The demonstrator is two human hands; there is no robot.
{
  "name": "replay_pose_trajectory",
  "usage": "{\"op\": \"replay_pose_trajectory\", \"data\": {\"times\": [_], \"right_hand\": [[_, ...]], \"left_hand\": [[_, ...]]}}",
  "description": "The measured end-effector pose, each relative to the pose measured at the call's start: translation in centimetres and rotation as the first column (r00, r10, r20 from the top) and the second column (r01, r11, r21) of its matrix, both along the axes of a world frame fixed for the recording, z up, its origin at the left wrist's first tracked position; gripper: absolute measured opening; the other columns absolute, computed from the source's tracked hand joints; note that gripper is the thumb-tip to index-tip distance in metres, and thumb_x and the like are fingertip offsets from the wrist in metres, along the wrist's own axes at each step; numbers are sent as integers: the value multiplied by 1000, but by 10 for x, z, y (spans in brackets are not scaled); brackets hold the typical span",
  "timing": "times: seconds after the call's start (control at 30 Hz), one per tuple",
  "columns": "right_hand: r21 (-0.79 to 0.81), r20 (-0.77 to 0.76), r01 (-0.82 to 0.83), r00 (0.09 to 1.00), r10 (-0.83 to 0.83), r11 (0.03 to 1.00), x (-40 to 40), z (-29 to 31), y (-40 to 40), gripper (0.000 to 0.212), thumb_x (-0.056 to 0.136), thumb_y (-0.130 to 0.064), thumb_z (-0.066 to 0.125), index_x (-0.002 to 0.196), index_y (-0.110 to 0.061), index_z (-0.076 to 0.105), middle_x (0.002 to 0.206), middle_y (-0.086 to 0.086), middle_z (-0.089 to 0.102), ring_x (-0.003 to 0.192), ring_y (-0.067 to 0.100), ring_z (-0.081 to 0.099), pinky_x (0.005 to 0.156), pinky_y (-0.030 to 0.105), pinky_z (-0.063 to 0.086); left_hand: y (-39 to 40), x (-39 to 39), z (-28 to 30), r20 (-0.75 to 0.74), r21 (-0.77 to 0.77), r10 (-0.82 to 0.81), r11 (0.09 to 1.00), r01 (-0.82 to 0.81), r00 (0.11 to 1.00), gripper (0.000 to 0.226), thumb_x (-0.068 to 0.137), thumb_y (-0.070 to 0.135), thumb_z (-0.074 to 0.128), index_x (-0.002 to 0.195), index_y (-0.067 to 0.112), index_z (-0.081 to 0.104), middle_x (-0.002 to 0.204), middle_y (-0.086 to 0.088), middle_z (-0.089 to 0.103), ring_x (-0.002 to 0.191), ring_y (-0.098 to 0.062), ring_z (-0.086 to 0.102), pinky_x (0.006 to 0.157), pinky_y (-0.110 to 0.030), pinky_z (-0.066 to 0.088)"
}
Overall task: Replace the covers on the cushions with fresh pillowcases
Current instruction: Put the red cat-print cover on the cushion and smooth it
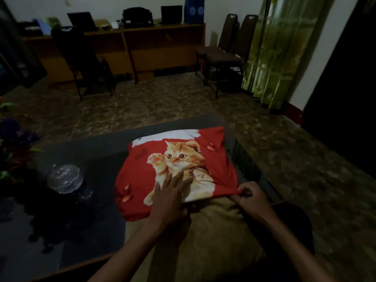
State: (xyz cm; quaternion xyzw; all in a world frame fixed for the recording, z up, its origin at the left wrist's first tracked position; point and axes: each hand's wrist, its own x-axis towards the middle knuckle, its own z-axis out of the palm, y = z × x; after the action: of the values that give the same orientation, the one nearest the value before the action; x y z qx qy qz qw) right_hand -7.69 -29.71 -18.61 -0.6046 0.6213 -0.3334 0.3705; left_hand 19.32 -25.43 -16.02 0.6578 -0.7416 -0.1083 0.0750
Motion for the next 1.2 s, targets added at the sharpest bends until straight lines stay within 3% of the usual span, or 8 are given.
{"op": "replay_pose_trajectory", "data": {"times": [0.13, 0.33, 0.57, 0.7, 0.77, 0.93, 1.1, 1.2], "right_hand": [[373, 205, -90, 979, 12, 924, 13, 0, -1, 96, 44, -62, 79, 123, -20, 46, 116, 1, 63, 100, 16, 63, 78, 30, 49], [64, 230, -103, 969, 86, 993, 37, 75, -29, 17, 84, -20, 76, 98, -20, 67, 97, 6, 74, 94, 25, 68, 83, 37, 52], [-372, -124, -231, 972, 198, 899, 69, 228, -65, 10, 95, -27, 64, 99, -34, 58, 99, -12, 68, 90, 8, 65, 78, 32, 53], [-539, -500, -408, 859, 110, 737, 107, 275, -56, 20, 89, -30, 64, 100, -32, 48, 81, -15, 59, 77, 14, 60, 64, 27, 38], [-539, -607, -484, 791, 80, 689, 126, 266, -54, 27, 84, -32, 65, 105, -30, 48, 88, -7, 65, 84, 23, 65, 66, 30, 37], [-342, -708, -531, 688, 159, 776, 160, 220, -55, 34, 84, -37, 63, 111, -26, 46, 102, 6, 70, 99, 33, 67, 69, 35, 38], [28, -584, -587, 647, 490, 809, 183, 246, -55, 57, 89, -36, 67, 138, -16, 47, 113, 4, 66, 99, 21, 65, 82, 33, 52], [105, -371, -593, 722, 585, 799, 190, 256, -58, 32, 94, -37, 66, 121, -21, 66, 104, 2, 72, 91, 16, 70, 83, 40, 60]], "left_hand": [[-1, -6, 3, 38, -2, 15, 1000, -15, 999, 89, 87, 52, 66, 157, 41, 13, 167, 7, -4, 154, -26, -7, 120, -61, 5], [-13, 4, 22, -184, -118, 60, 990, -83, 981, 88, 85, 43, 71, 155, 44, 17, 165, 15, 8, 149, -21, 26, 106, -49, 45], [-63, -2, 88, -526, -353, 8, 908, -227, 850, 85, 79, 0, 61, 152, 36, 38, 158, 12, 35, 144, -9, 33, 117, -31, 31], [-87, 16, 109, -691, -247, -20, 946, -210, 722, 78, 78, 0, 59, 137, 52, 51, 125, 16, 67, 119, -8, 61, 89, -23, 54], [-90, 33, 124, -790, -76, -25, 995, -58, 612, 72, 80, -1, 67, 132, 48, 54, 114, 21, 71, 115, -11, 64, 80, -16, 52], [-83, 51, 167, -977, 210, 208, 976, 61, 38, 24, 87, 20, 57, 108, 29, 64, 95, 16, 75, 92, -16, 64, 78, -35, 49], [-90, 48, 173, -939, 314, 324, 944, -98, 111, 37, 97, 48, 53, 108, 18, 71, 102, -7, 76, 85, -17, 72, 75, -32, 52], [-83, 62, 168, -921, 287, 315, 946, -150, 227, 41, 96, 53, 52, 114, 20, 69, 109, -5, 73, 101, -23, 70, 72, -26, 54]]}}
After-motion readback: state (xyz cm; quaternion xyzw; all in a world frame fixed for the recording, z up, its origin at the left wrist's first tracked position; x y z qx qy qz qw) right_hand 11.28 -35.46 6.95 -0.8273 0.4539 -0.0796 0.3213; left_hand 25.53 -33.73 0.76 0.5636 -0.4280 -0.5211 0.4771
